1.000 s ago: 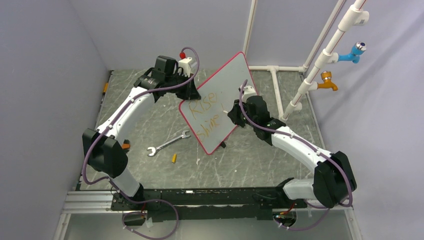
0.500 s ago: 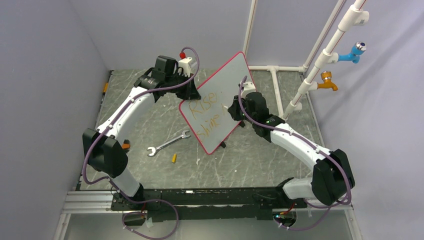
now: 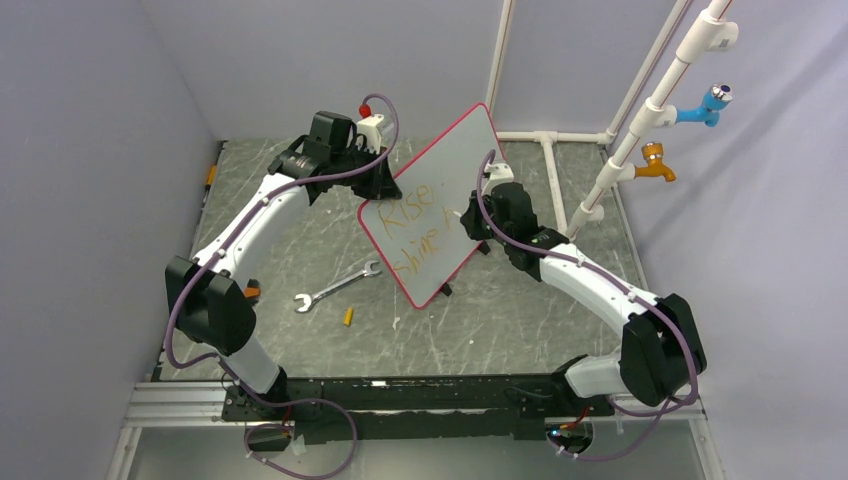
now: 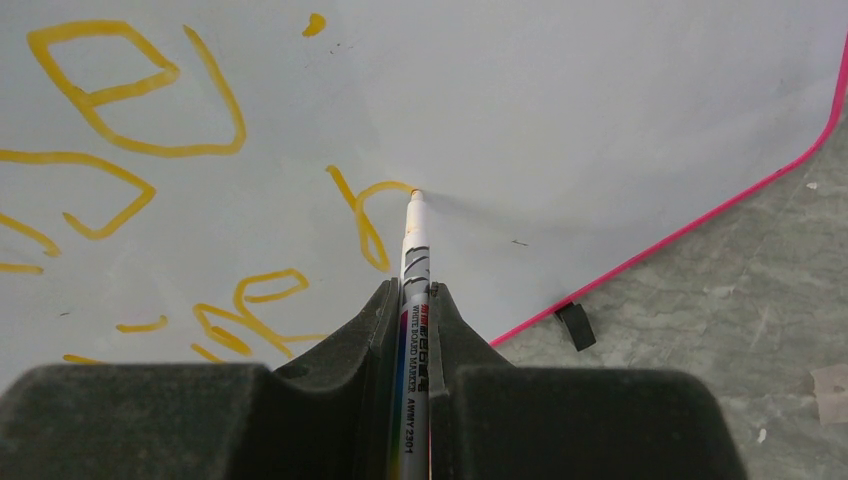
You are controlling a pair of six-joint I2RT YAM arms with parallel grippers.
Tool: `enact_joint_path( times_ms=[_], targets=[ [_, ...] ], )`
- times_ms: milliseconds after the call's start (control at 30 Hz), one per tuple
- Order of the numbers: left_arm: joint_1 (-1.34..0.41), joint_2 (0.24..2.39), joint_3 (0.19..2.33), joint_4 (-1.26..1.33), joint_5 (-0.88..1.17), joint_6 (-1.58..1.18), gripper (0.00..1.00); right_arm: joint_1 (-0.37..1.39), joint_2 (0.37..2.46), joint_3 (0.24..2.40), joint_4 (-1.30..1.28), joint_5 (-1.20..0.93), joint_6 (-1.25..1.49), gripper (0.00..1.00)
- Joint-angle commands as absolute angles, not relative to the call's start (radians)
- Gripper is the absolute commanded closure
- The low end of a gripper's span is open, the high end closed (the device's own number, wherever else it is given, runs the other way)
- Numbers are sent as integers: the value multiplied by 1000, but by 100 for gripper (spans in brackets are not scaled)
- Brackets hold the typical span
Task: Write a sentence on the whiteboard
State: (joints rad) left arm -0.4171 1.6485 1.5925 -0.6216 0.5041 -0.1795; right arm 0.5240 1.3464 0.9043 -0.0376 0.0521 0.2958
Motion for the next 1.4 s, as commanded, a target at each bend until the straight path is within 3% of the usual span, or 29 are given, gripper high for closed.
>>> enact_joint_path(
  times_ms=[0, 800, 1367],
  targets=[
    [-438, 1708, 1555, -761, 321, -30, 100, 528, 1344, 886, -40, 6, 325, 100],
    [-435, 1704, 1555, -764, 314, -28, 100, 528, 1310, 845, -28, -144, 387, 100],
    [-434, 1704, 1554, -766, 310, -28, 100, 527, 1214, 912, -110, -13, 337, 100]
  ],
)
